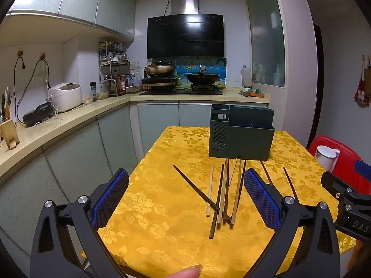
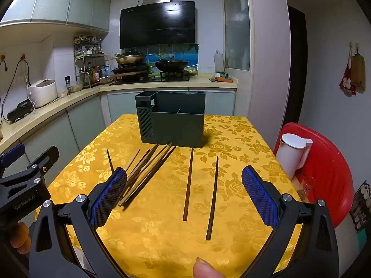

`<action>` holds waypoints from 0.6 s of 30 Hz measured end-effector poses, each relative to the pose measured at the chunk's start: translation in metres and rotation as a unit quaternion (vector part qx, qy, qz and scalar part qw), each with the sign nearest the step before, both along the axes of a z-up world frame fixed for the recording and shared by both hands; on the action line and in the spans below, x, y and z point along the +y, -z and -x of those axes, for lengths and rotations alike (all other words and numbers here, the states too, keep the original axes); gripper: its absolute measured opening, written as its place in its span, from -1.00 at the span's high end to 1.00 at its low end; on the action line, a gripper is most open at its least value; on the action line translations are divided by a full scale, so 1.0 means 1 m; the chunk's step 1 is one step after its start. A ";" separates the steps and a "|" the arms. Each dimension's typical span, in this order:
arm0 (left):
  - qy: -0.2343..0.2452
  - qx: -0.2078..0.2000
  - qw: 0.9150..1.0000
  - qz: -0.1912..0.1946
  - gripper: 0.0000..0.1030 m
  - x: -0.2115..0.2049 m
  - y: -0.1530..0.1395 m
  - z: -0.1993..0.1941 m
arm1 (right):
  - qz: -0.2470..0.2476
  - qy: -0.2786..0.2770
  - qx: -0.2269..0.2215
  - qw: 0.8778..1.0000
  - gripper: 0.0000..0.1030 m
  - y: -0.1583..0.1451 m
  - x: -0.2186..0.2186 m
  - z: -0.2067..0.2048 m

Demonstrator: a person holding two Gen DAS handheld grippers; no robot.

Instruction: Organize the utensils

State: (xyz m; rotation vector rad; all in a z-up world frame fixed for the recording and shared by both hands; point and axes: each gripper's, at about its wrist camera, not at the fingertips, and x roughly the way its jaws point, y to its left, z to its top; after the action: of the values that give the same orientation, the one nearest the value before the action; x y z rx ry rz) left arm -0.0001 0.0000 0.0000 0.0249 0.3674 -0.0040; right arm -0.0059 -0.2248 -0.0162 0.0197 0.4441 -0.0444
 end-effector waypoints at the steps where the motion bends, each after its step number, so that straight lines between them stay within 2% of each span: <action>1: 0.001 -0.001 1.000 -0.001 -0.87 0.000 0.000 0.000 | -0.001 0.000 0.000 1.000 -0.87 0.000 0.000 0.000; 18: 0.001 0.005 1.000 0.002 -0.87 -0.001 0.000 -0.001 | -0.003 0.000 -0.001 1.000 -0.87 0.000 0.000 0.000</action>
State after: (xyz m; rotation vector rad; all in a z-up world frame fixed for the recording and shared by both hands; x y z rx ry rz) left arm 0.0009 -0.0012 -0.0004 0.0213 0.3771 -0.0063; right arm -0.0064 -0.2251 -0.0158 0.0249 0.4420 -0.0435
